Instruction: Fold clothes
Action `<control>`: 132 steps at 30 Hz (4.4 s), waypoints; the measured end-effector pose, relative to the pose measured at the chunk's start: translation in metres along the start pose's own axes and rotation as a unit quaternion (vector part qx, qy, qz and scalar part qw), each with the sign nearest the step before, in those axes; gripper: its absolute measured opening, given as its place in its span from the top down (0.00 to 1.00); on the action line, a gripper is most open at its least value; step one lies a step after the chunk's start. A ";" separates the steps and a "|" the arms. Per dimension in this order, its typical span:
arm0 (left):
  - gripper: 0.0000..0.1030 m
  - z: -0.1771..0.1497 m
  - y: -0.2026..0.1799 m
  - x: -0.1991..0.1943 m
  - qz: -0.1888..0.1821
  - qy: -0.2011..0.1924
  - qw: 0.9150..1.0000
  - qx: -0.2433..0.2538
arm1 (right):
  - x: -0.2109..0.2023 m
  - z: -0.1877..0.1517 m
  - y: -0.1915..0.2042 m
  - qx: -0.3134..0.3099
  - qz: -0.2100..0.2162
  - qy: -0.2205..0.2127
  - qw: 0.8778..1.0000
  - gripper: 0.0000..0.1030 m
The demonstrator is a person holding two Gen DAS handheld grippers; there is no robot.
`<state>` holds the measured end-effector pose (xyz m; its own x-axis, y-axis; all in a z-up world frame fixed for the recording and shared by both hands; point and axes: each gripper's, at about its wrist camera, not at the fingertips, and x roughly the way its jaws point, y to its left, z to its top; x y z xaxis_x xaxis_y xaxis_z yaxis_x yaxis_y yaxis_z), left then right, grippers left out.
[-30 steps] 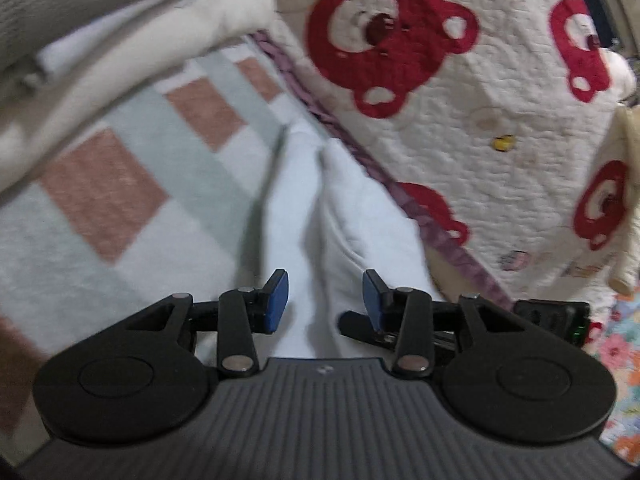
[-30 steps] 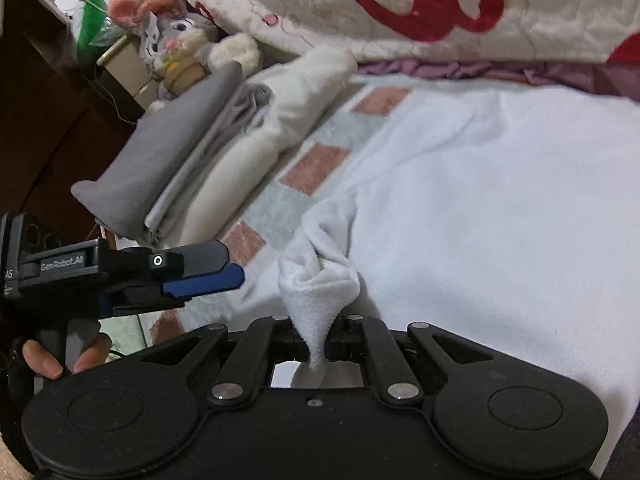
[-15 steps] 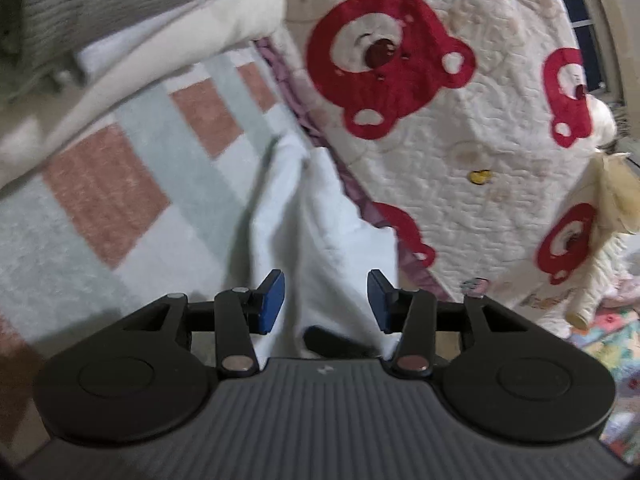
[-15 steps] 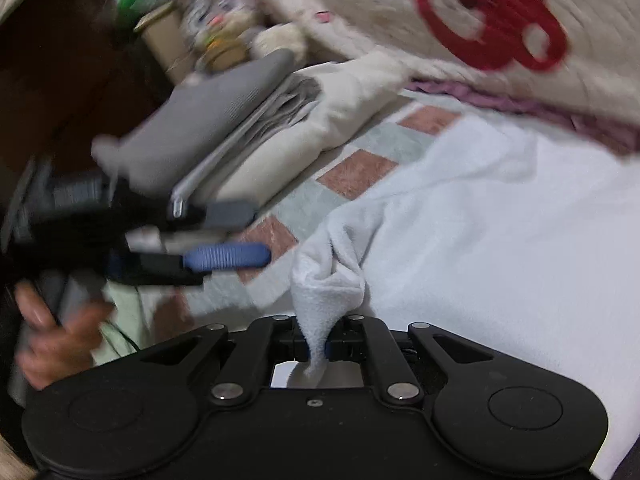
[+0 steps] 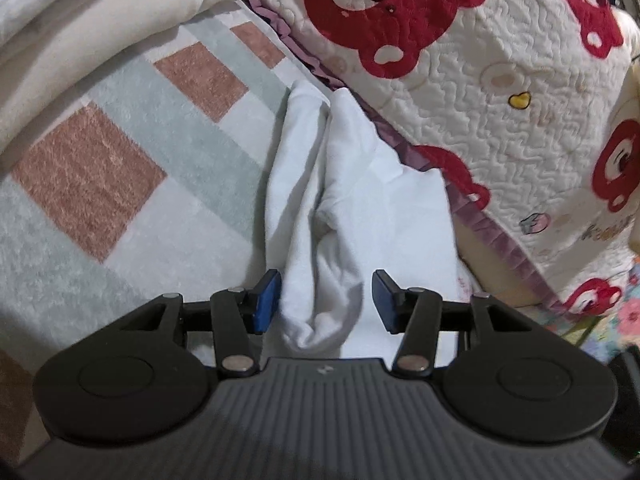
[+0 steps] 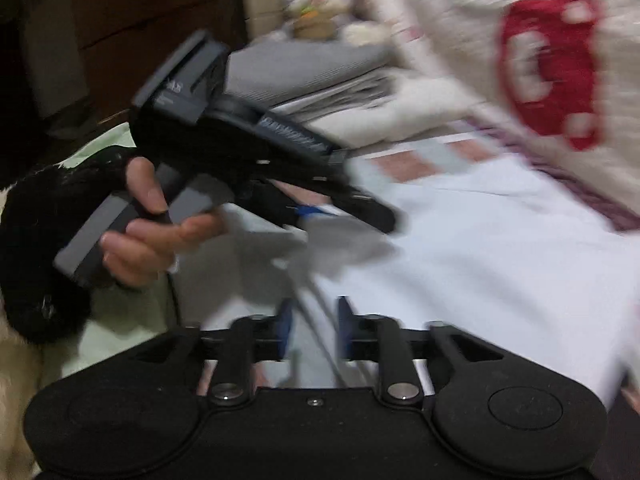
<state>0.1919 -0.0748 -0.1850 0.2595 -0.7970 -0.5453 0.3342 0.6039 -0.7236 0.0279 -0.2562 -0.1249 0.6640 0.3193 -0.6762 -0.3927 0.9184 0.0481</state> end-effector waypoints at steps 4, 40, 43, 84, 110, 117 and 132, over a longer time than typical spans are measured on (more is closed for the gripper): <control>0.84 0.001 -0.020 0.005 0.047 -0.010 0.997 0.062 | -0.046 -0.042 -0.007 -0.022 -0.120 0.003 0.993 0.56; 0.77 -0.008 -0.072 -0.032 0.050 -0.053 0.984 0.164 | -0.097 -0.120 -0.042 0.112 -0.124 -0.038 0.985 0.92; 0.77 -0.003 -0.080 -0.001 0.044 -0.028 0.982 0.181 | -0.109 -0.113 -0.046 0.058 -0.165 -0.035 0.984 0.88; 0.49 0.070 -0.044 0.032 0.156 0.020 0.986 0.049 | 0.008 -0.045 -0.269 0.451 -0.041 -0.045 0.891 0.39; 0.33 0.012 -0.048 0.037 0.148 0.070 0.979 0.119 | 0.013 -0.054 -0.212 0.477 0.043 -0.018 0.878 0.22; 0.80 0.004 -0.053 0.036 0.131 0.059 0.982 0.122 | -0.003 -0.019 -0.178 0.299 -0.032 -0.052 0.952 0.63; 0.74 0.003 -0.038 0.033 0.096 0.073 0.991 0.055 | -0.007 -0.020 -0.180 0.262 -0.061 -0.047 0.962 0.60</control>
<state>0.1905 -0.1237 -0.1742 0.1965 -0.6553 -0.7294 0.3896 0.7348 -0.5552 0.0810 -0.4280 -0.1442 0.7490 0.1996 -0.6319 0.0501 0.9338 0.3544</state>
